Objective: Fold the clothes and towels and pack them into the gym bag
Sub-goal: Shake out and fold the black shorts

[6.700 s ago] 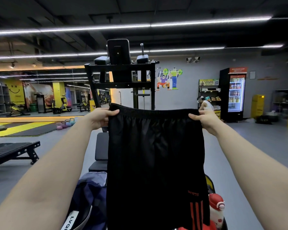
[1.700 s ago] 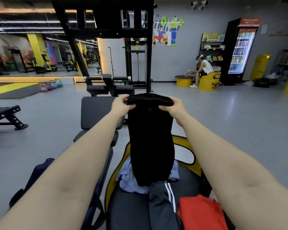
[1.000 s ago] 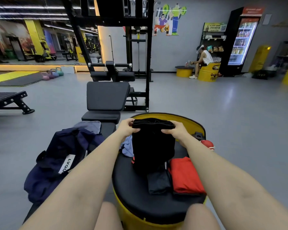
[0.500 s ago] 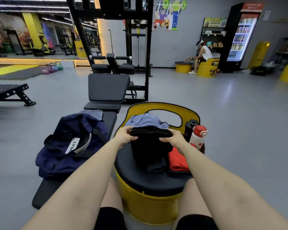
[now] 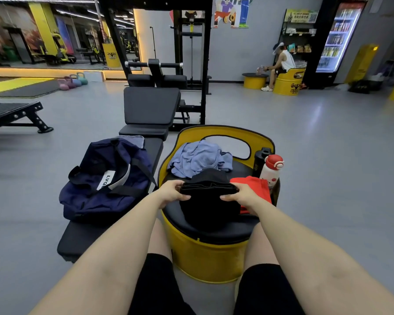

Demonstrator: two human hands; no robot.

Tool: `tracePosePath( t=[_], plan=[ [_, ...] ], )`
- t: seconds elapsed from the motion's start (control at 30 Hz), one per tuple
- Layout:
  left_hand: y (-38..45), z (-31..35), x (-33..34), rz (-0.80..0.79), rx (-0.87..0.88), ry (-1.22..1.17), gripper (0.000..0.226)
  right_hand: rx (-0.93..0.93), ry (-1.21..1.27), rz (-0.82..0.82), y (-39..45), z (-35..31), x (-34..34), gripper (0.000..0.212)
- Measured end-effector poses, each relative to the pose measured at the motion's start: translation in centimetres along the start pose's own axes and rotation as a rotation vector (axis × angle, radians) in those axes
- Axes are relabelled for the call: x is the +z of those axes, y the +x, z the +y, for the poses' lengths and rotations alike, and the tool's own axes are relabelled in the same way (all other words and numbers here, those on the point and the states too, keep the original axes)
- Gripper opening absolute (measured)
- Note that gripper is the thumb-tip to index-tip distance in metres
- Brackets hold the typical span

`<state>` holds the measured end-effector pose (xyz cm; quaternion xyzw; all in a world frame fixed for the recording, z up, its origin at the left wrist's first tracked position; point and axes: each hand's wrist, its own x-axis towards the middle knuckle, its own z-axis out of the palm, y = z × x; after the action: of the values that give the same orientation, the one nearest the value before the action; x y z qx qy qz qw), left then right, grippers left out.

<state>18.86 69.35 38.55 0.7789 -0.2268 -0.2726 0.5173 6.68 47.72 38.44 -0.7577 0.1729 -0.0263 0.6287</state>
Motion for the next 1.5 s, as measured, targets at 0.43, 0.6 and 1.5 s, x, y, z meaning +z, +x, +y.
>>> tracePosePath(
  t=[0.43,0.6,1.5],
  plan=[
    [3.1,-5.0,2.0,0.009,-0.152,-0.076,0.042,0.17,-0.045,0.006,3.9,5.0,-0.2,0.04],
    [5.9,-6.2,3.4,0.16,-0.126,-0.099,0.029,0.166,0.006,0.104,6.3,5.9,-0.4,0.041],
    [24.1,-8.0,3.9,0.522,-0.282,0.327,0.043,0.13,-0.683,0.504,24.4,8.3,-0.7,0.04]
  ],
)
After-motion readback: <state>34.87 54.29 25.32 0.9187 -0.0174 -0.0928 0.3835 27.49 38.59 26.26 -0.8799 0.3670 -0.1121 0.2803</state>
